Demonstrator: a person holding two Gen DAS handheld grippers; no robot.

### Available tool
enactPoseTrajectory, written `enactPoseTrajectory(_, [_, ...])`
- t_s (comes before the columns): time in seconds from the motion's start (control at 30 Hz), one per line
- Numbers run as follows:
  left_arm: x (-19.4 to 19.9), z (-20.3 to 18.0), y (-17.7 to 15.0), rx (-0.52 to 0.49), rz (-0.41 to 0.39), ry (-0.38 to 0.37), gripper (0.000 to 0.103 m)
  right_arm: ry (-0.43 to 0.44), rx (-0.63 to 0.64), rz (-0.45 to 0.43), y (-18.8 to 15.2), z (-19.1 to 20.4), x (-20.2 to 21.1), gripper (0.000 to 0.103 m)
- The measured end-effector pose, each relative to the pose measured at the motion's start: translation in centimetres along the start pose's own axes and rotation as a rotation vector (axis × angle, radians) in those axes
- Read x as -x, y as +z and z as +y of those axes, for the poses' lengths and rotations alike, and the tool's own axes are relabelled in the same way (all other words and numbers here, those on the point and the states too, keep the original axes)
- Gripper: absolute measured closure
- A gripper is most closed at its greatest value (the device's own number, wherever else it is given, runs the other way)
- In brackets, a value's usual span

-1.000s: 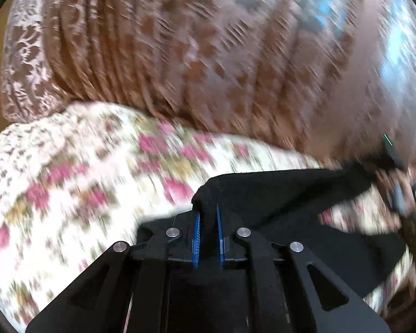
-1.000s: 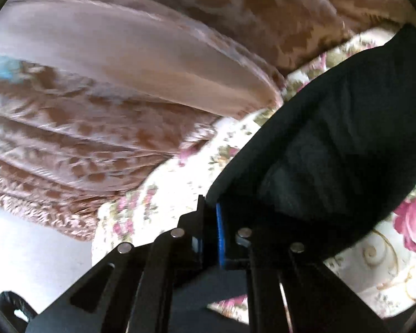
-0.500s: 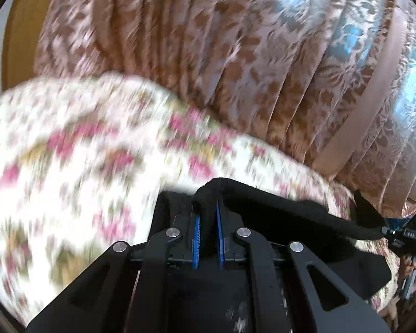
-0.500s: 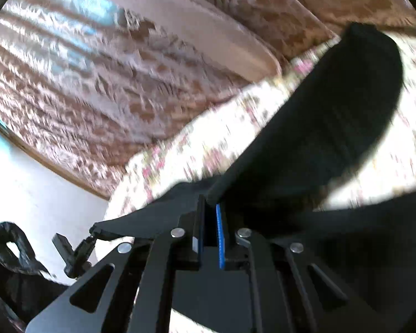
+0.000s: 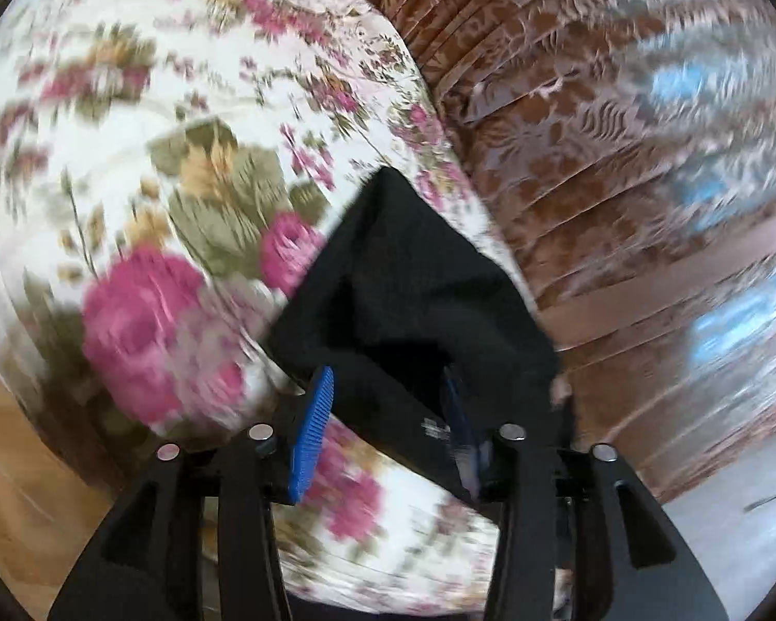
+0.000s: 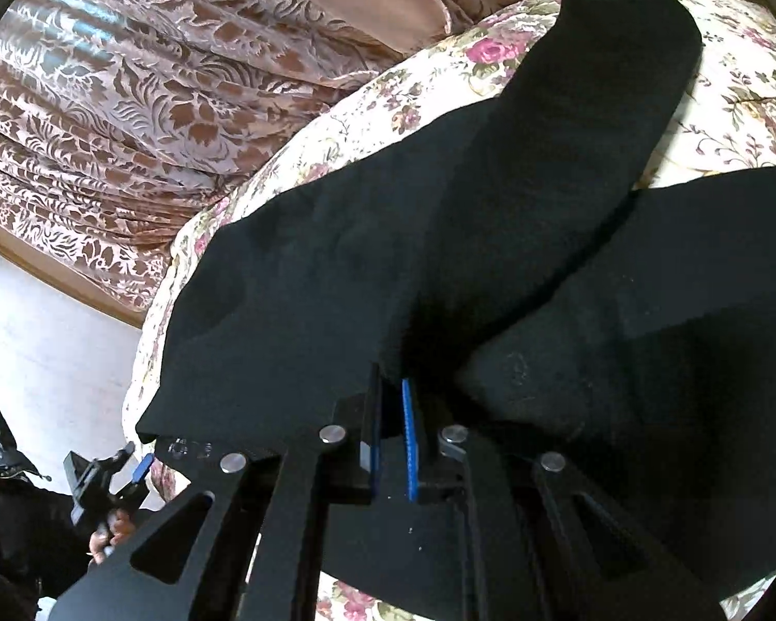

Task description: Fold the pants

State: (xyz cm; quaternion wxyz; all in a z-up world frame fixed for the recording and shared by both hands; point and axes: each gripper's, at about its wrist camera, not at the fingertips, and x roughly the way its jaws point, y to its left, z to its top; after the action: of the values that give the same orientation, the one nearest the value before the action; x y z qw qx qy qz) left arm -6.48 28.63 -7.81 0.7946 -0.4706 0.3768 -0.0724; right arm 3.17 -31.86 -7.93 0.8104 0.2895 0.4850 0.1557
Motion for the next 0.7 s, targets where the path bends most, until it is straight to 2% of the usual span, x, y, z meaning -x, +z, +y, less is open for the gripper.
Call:
enactPoseTrajectory(0.07, [-0.4,-0.6,0.0,0.021,0.005,-0.038,0.048,0.001,0.001,0.001,0.1,-0.1,-0.3,0.097])
enactPoseTrajectory(0.17, [-1.7,-1.9,0.4,0.017,0.012,-0.043,0.048,0.005,-0.001,-0.001,0.2,-0.2,-0.4,0.097])
enactPoseTrajectory(0.27, [-3.0,-2.6,1.2,0.027,0.005,-0.032,0.048,0.004,0.005,-0.003,0.3,0.1,-0.5,0.097])
enactPoseTrajectory(0.33, [-3.6,-2.8,1.8,0.026,0.002,0.012,0.048,0.007,0.006,-0.004,0.4,0.1,-0.4,0.097])
enactPoseTrajectory(0.37, [-3.9,-3.0,2.1,0.014,0.001,0.031,0.057,0.007,0.009,-0.005,0.4,0.2,-0.3,0.097])
enactPoseTrajectory(0.4, [-4.0,-3.5,2.3,-0.016,-0.001,0.05,0.077,0.006,0.014,-0.009,0.6,0.3,-0.1,0.097])
enactPoseTrajectory(0.47, [-3.9,-4.2,2.7,-0.078,-0.01,0.098,0.094,0.016,0.017,-0.03,0.9,0.8,0.7,0.098])
enactPoseTrajectory(0.6, [-2.5,-6.4,3.0,-0.194,-0.041,0.066,0.098,0.03,0.057,-0.078,0.9,2.1,3.8,0.098])
enactPoseTrajectory(0.7, [-1.9,-7.0,2.5,-0.261,-0.033,0.079,0.098,0.034,0.072,-0.087,-0.2,2.5,6.0,0.098])
